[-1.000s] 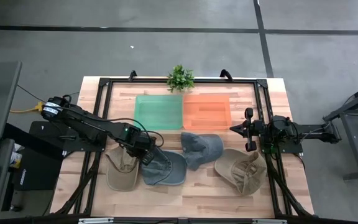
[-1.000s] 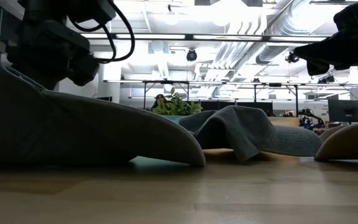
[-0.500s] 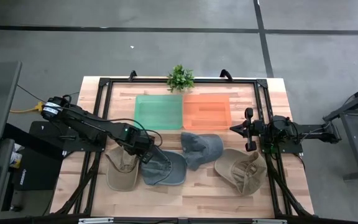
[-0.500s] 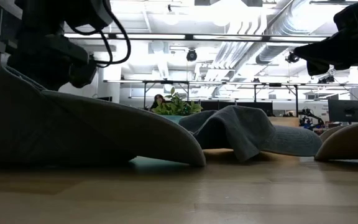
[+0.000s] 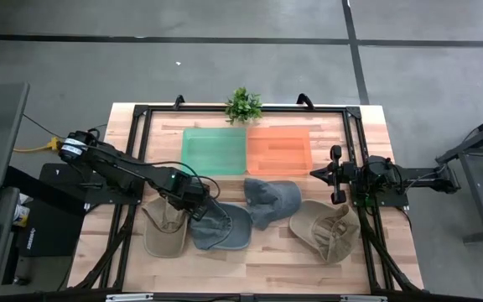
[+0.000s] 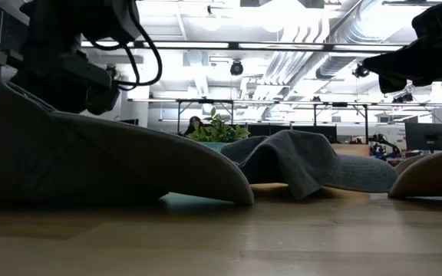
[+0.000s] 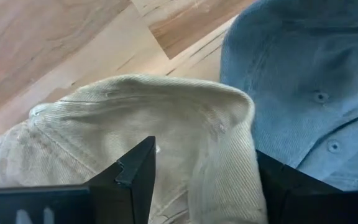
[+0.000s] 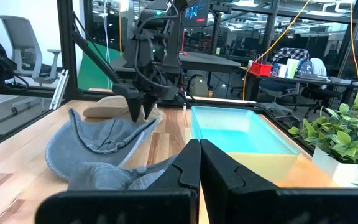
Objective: Pick & Place hat
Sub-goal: Put the left brown cap into the light green bin
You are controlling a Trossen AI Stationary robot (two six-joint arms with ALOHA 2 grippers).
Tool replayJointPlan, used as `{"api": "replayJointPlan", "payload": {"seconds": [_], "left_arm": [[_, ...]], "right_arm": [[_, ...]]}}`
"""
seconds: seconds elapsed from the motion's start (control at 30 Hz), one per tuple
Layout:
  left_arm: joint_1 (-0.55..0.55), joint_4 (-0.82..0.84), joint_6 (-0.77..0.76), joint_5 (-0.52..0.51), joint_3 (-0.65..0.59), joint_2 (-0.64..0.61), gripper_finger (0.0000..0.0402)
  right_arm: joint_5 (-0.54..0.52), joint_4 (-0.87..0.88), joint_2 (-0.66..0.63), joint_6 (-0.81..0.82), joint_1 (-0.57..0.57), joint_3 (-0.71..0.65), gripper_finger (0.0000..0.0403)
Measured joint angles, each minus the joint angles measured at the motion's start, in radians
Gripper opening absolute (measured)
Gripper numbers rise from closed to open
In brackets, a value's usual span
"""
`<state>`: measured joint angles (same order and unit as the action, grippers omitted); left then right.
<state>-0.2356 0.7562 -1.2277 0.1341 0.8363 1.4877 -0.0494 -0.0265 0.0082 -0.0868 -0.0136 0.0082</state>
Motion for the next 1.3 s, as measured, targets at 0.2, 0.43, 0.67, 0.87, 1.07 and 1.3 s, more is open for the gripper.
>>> {"api": "replayJointPlan", "payload": {"seconds": [0.2, 0.43, 0.67, 0.87, 1.07, 1.3], "left_arm": [[0.000, -0.006, 0.016, 0.029, 0.000, 0.038, 0.0177], [0.000, -0.005, 0.017, 0.017, 0.000, 0.037, 0.0159], [0.000, -0.006, 0.019, 0.025, 0.000, 0.037, 0.0064], [0.000, -0.006, 0.063, 0.098, 0.000, 0.037, 0.0006], [0.000, -0.011, 0.081, 0.149, 0.000, 0.037, 0.0001], [0.000, -0.026, 0.083, 0.159, 0.000, 0.026, 0.0000]], "right_arm": [[0.000, 0.000, 0.004, 0.000, 0.000, 0.000, 0.0001], [0.000, 0.000, 0.004, 0.000, 0.000, 0.000, 0.0001], [0.000, 0.000, 0.004, 0.000, 0.000, 0.000, 0.0001], [0.000, 0.000, 0.005, 0.000, 0.000, 0.000, 0.0001], [0.000, 0.000, 0.005, 0.000, 0.000, 0.000, 0.0001], [0.000, 0.000, 0.005, 0.000, 0.000, 0.000, 0.0001]]}}
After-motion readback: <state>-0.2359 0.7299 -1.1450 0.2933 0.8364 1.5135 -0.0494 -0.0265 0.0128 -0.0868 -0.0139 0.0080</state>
